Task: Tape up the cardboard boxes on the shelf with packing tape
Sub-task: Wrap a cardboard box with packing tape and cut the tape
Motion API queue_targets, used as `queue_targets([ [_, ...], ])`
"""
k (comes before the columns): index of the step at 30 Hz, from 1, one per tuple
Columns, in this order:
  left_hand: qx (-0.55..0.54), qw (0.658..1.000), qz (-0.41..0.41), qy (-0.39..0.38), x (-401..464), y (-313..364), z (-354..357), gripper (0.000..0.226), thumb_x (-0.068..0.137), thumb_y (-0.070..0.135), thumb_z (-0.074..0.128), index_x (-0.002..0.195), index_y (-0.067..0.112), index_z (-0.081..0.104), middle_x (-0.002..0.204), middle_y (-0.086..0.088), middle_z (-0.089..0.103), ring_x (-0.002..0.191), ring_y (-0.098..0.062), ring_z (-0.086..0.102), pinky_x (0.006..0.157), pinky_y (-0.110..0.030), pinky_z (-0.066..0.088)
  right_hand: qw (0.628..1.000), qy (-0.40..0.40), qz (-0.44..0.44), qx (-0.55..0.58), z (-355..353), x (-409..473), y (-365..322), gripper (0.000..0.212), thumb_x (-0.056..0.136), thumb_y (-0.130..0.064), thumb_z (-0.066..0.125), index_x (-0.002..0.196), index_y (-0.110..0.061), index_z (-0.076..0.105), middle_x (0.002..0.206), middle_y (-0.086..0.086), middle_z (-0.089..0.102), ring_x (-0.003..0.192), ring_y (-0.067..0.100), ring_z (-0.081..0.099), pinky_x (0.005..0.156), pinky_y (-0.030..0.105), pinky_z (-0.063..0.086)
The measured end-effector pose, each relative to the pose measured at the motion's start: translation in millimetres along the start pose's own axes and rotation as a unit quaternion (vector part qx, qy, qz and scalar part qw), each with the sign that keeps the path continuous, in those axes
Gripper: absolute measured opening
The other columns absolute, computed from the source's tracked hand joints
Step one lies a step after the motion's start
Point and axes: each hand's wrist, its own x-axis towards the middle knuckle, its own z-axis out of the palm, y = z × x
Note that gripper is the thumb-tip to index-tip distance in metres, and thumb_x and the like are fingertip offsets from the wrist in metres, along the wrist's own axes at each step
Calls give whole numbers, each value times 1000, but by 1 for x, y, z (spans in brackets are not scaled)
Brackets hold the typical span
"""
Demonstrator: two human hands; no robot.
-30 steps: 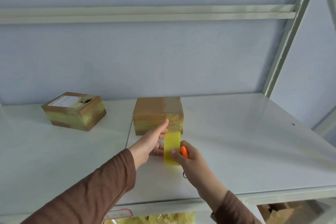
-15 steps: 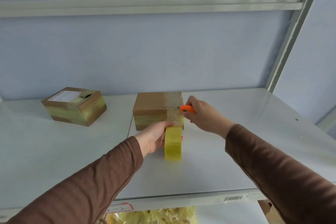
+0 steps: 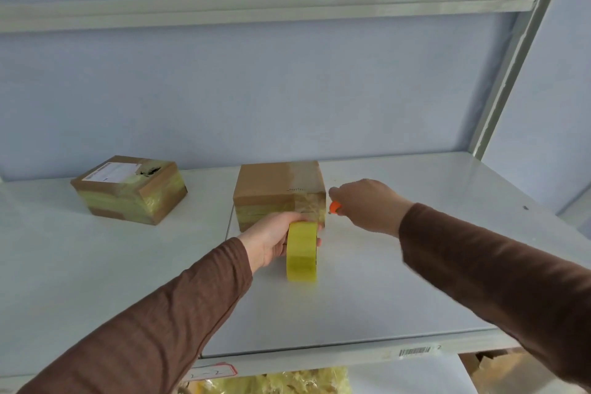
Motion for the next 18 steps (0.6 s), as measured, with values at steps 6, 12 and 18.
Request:
queue_targets([
  [6, 13, 1000, -2, -3, 6, 2, 1, 22, 100, 18, 58, 100, 3, 74, 97, -15, 77, 74, -30, 76, 87, -41, 59, 911, 166, 101, 365, -1, 20, -22, 30, 97, -20, 64, 126, -15, 58, 116, 5, 62, 101, 26, 58, 83, 33, 43],
  [12, 200, 978, -54, -22, -5, 19, -14, 29, 97, 15, 56, 102, -4, 78, 109, -23, 75, 77, -28, 75, 75, -35, 62, 882, 228, 169, 376, 37, 24, -38, 25, 100, -26, 64, 122, -14, 65, 115, 7, 56, 108, 29, 52, 89, 36, 43],
  [18, 208, 978, -27, 2, -18, 22, -35, 29, 97, 16, 58, 103, -5, 77, 86, -22, 76, 68, -26, 75, 73, -33, 60, 931, 217, 102, 276, 48, 18, -36, 47, 88, -22, 74, 131, -18, 56, 122, 2, 51, 108, 25, 45, 86, 42, 50],
])
